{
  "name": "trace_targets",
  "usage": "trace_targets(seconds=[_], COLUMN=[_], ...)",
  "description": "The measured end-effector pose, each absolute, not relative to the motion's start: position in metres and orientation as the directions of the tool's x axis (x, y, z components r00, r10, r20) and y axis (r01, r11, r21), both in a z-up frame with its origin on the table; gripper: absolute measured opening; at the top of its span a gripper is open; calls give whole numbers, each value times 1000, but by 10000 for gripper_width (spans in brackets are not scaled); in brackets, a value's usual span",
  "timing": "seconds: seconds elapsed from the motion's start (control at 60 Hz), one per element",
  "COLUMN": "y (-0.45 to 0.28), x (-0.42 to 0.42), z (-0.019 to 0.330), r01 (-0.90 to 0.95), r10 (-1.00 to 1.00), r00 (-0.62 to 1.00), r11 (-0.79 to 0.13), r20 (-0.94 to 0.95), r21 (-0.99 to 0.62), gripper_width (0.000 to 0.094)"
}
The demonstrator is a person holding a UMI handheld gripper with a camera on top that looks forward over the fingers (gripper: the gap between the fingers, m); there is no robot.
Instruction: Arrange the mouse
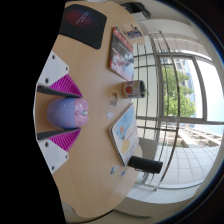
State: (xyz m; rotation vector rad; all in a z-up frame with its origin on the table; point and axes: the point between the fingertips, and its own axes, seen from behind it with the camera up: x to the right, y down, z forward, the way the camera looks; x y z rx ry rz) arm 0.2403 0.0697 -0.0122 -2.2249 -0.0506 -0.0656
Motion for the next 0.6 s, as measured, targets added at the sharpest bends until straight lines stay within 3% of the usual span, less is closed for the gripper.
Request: trace_targets(seconds=[0.167,0.25,0.333,0.483,0.6], y=[68,62,60,51,36], x=[242,249,248,188,83], z=[-9,10,66,218,271], r01=[74,55,21,-38,-45], r10=[-27,-77,-141,-195,-127], r00=[993,988,983,980,992], r11=[-633,-626,-557,-348,-256], r20=[117,132,119,33,-13], r21=[-771,-778,-830,-937,-966], gripper_width=[414,414,414,411,412])
